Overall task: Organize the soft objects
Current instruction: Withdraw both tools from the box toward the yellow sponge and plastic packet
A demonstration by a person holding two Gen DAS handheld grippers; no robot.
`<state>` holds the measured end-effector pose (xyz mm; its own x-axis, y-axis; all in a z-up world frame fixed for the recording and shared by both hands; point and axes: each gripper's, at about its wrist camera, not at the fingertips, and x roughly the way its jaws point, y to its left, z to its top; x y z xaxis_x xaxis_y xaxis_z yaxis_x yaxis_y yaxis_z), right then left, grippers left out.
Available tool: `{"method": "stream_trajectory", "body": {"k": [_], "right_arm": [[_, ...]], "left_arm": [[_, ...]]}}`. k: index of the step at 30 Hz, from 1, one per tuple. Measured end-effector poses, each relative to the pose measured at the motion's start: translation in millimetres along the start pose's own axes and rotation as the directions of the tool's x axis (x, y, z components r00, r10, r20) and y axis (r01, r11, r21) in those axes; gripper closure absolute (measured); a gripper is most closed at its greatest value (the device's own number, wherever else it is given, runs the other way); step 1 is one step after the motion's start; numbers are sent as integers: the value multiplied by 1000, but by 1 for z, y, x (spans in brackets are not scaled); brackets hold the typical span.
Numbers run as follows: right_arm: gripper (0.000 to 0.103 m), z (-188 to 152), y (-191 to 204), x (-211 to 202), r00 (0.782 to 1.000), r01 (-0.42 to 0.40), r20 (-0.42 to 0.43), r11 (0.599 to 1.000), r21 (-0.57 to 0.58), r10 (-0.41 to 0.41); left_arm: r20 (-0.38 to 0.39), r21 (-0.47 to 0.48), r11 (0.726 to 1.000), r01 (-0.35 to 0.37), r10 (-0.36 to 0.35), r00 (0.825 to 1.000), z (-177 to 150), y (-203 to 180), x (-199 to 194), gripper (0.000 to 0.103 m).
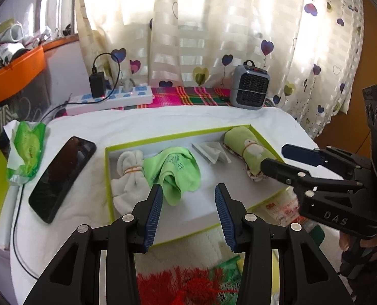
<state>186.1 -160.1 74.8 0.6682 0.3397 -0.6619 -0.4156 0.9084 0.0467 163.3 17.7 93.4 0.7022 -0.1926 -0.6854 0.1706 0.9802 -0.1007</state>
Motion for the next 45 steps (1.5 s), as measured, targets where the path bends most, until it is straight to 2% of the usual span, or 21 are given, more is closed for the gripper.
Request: {"method": "stream_trajectory", "body": {"k": [18,31,40,43,45], "right_arm": [[53,-38,-6,-39,998,11,62,999,49,-14],[51,-68,-21,-57,997,20,68,994,106,-27],[48,-88,-42,-65,997,29,68,986,166,-41],[48,-93,-48,-67,997,36,64,983,179,-49],[48,-97,-52,-69,997,36,67,981,192,-49]], "left_arm": [[4,3,1000,20,-20,1000,-31,-11,-19,61],[-15,37,999,8,-7,1000,-47,-23,-19,61],[-45,27,997,76,-75,996,-56,-32,-15,61],[-70,10,992,126,-125,990,-61,-35,-12,61],[-91,16,991,135,-133,987,-64,-40,-8,61]]}}
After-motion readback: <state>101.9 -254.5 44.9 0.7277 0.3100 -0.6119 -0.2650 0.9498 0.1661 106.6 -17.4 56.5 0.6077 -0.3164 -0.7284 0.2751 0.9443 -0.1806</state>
